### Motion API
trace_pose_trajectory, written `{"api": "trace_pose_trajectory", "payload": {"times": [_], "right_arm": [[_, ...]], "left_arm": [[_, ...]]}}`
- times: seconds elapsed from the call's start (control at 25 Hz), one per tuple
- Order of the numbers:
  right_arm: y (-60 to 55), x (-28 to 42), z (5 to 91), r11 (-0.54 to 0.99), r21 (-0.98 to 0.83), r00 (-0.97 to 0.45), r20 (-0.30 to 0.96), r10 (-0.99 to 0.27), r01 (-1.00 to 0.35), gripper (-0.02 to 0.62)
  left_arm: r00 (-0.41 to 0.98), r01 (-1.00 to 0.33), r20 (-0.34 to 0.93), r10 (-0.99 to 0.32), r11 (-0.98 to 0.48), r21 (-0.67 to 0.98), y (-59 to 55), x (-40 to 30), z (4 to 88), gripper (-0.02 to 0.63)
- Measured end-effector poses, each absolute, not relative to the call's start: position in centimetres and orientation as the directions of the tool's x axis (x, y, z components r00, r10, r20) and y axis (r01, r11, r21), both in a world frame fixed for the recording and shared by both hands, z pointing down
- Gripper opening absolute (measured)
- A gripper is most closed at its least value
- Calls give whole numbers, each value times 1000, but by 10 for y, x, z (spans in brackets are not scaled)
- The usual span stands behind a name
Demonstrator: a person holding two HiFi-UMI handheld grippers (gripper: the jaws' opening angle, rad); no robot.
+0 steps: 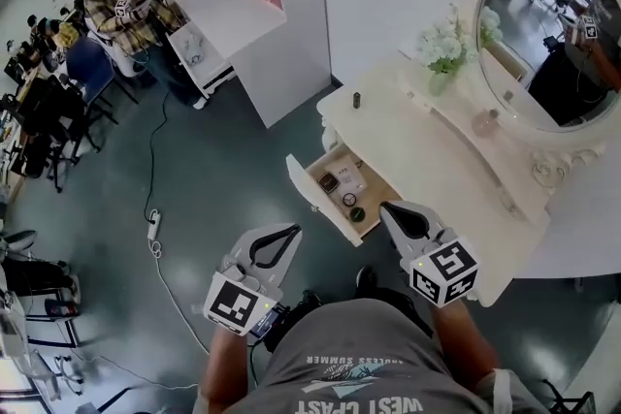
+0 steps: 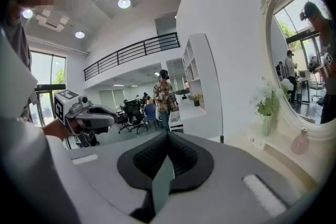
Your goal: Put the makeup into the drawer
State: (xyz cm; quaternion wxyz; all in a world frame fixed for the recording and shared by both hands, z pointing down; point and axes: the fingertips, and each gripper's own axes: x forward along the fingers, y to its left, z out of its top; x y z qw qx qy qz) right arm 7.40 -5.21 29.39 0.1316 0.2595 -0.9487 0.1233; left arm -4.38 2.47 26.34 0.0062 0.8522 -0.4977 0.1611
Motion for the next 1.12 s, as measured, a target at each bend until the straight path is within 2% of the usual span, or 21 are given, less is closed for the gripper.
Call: {"api": "trace_pose_trajectory", "payload": {"times": [0.28, 0.48, 0.8, 1.12], "right_arm": [[-82, 71, 317, 869, -176, -854, 352, -382, -462, 2], [-99, 44, 341, 849, -210, -837, 392, -381, -485, 2], [-119, -31, 326, 824, -205, -818, 382, -430, -529, 2], [-142, -53, 345, 775, -227, -780, 410, -473, -589, 2]], "left_arm": [[375, -894, 307, -875, -429, -130, 9, -50, 282, 3], [407, -886, 361, -839, -459, -69, -7, -76, 318, 3], [497, -827, 336, -800, -554, -95, -73, -138, 311, 3], [544, -795, 327, -772, -600, -93, -110, -166, 314, 3]]}}
